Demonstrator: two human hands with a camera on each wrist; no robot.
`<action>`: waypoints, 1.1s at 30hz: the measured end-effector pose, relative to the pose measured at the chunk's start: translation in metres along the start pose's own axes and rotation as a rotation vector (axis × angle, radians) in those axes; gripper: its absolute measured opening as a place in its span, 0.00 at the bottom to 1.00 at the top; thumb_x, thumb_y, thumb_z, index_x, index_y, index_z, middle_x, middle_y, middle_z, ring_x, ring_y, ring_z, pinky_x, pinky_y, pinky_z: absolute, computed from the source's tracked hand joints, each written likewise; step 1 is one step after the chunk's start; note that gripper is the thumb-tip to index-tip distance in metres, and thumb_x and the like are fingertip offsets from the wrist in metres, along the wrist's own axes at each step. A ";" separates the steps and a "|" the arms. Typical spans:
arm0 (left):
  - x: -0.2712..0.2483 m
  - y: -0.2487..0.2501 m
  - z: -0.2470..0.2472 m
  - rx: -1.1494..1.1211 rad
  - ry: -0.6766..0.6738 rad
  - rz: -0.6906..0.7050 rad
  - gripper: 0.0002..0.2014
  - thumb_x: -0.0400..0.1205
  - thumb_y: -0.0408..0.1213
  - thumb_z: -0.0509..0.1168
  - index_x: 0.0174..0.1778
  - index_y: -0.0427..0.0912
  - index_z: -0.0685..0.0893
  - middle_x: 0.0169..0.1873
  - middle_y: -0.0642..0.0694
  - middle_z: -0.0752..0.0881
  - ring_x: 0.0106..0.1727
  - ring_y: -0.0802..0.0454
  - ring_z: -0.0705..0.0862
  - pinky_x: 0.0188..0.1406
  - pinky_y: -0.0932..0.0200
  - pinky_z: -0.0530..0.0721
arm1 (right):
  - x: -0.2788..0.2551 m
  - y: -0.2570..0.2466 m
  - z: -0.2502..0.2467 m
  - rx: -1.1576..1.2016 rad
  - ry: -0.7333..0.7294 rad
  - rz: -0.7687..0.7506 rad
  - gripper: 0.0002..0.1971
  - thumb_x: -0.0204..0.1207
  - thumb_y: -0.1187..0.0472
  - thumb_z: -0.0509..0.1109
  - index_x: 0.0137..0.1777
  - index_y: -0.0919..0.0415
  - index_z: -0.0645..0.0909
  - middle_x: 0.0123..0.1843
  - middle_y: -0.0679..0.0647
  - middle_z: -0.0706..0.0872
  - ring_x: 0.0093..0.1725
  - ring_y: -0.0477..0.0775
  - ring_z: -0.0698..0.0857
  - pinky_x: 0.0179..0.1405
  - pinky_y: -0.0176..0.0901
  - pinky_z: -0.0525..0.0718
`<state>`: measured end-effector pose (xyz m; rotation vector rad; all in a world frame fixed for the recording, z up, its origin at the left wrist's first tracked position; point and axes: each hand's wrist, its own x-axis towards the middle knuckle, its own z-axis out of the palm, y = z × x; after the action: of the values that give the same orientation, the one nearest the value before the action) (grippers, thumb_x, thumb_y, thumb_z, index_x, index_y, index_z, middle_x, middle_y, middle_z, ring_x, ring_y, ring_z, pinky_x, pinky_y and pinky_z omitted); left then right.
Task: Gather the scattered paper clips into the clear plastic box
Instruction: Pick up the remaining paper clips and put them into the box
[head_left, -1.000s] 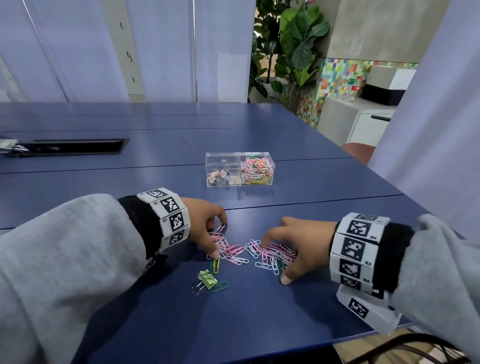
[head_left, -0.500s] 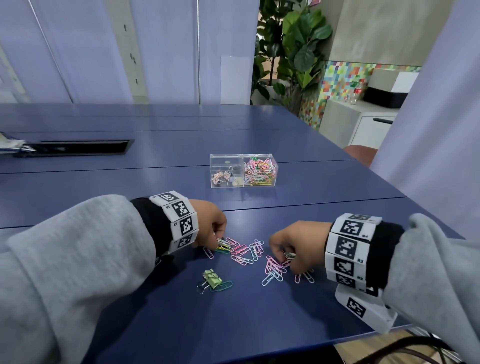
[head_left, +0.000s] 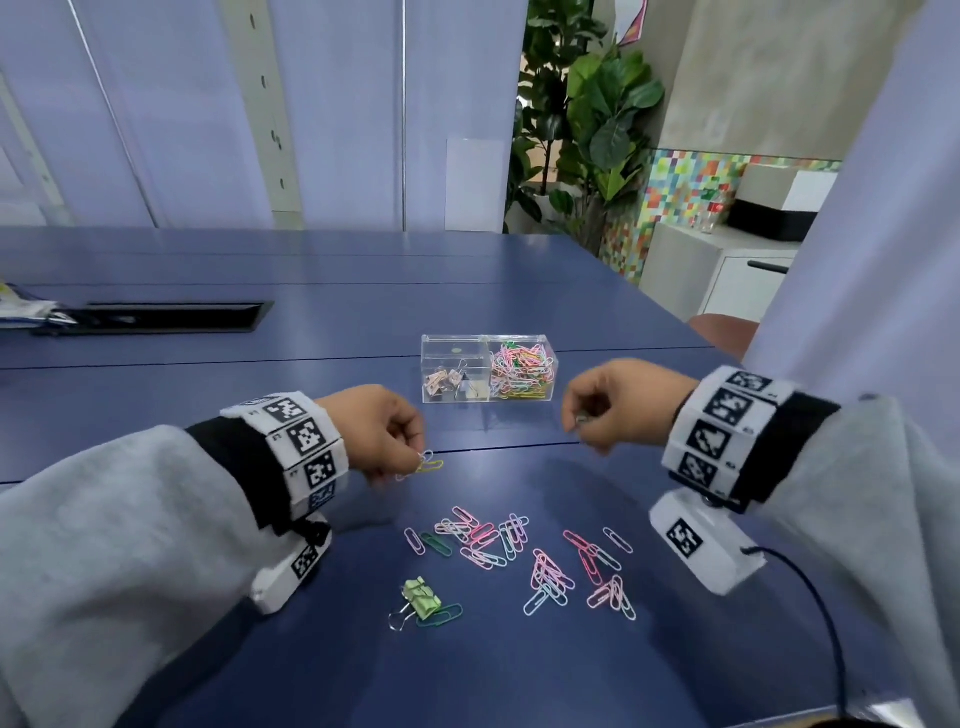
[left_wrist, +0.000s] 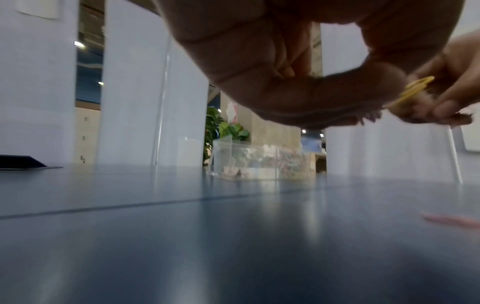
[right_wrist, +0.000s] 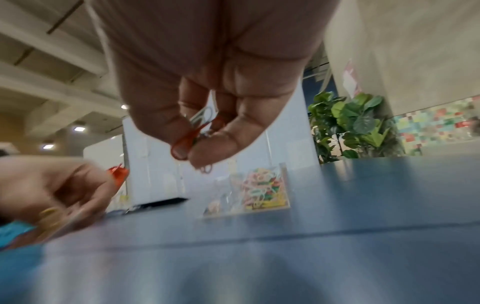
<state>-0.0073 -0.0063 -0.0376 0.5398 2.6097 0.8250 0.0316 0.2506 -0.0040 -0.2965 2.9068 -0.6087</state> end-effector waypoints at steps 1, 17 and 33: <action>0.000 -0.002 -0.004 -0.050 0.018 0.001 0.12 0.73 0.22 0.65 0.29 0.43 0.80 0.14 0.52 0.82 0.14 0.60 0.78 0.20 0.68 0.82 | 0.011 0.000 -0.007 0.055 0.046 0.002 0.14 0.68 0.72 0.68 0.31 0.50 0.79 0.17 0.45 0.81 0.18 0.35 0.79 0.30 0.27 0.79; 0.056 0.022 -0.057 -0.206 0.222 0.047 0.10 0.74 0.27 0.68 0.28 0.43 0.80 0.18 0.48 0.83 0.17 0.57 0.81 0.24 0.64 0.85 | 0.145 0.015 -0.012 -0.197 0.177 0.053 0.15 0.73 0.61 0.70 0.60 0.54 0.82 0.51 0.50 0.85 0.53 0.51 0.83 0.52 0.38 0.78; 0.157 0.074 -0.011 0.433 0.206 0.105 0.11 0.76 0.32 0.64 0.52 0.46 0.86 0.55 0.46 0.88 0.59 0.45 0.84 0.58 0.56 0.82 | 0.109 0.048 0.000 -0.449 -0.019 -0.144 0.21 0.82 0.48 0.55 0.74 0.50 0.71 0.78 0.47 0.71 0.78 0.48 0.68 0.83 0.50 0.48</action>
<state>-0.1292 0.1157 -0.0173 0.7467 2.9898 0.3521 -0.0818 0.2691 -0.0363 -0.5635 2.9908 0.0411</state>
